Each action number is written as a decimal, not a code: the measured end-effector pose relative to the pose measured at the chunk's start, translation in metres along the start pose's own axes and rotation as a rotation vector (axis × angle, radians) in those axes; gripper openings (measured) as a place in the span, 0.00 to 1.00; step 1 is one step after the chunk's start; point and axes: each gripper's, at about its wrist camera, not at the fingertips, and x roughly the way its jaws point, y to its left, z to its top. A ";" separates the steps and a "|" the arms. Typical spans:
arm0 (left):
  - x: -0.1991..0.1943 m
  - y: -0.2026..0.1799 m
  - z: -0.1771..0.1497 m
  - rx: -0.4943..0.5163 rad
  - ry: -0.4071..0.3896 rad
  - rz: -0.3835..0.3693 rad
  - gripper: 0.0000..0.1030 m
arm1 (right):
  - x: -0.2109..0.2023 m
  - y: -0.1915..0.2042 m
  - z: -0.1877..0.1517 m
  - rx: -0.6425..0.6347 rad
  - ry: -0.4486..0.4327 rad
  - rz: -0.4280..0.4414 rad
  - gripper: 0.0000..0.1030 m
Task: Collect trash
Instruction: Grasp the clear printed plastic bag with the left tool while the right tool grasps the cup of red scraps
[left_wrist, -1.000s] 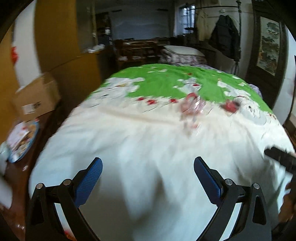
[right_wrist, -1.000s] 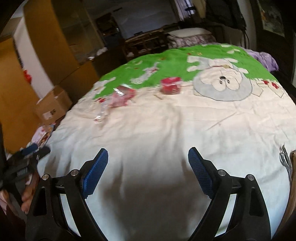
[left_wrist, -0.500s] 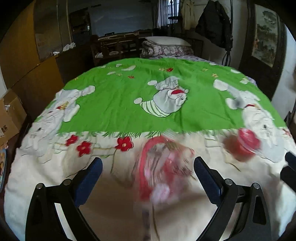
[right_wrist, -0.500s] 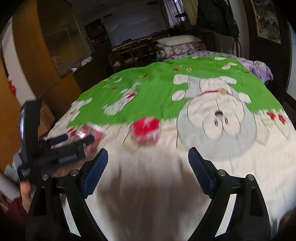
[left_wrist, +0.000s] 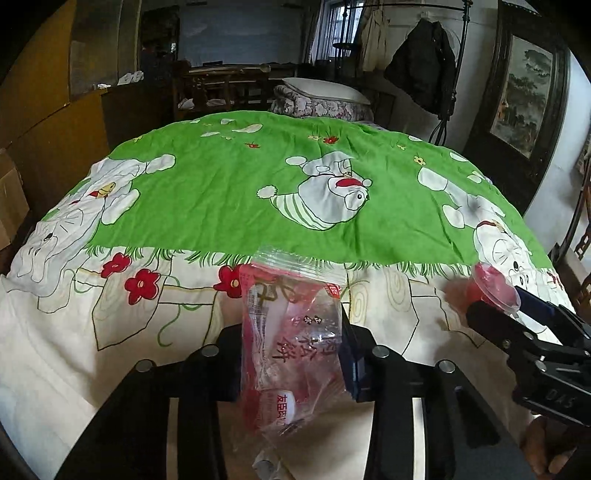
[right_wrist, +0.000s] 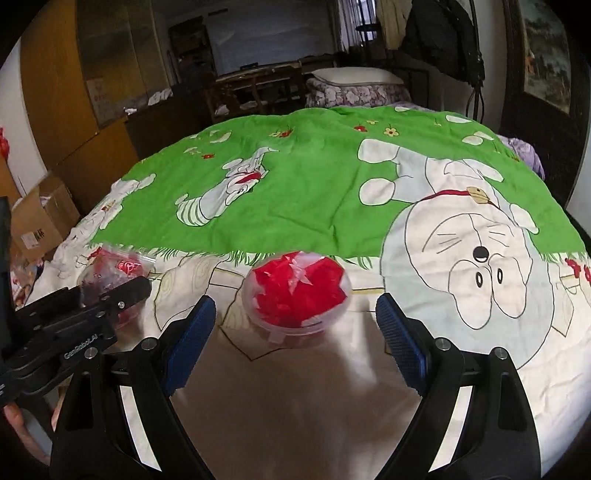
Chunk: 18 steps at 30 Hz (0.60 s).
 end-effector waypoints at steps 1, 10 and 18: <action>0.000 0.000 -0.001 -0.004 0.000 -0.001 0.38 | 0.002 0.000 0.001 0.004 0.001 -0.003 0.83; 0.000 0.000 -0.003 0.004 -0.006 0.015 0.39 | 0.021 -0.007 0.004 0.053 0.054 0.005 0.83; -0.003 -0.002 -0.007 0.006 -0.022 0.028 0.39 | 0.017 -0.004 0.000 0.034 0.033 0.024 0.49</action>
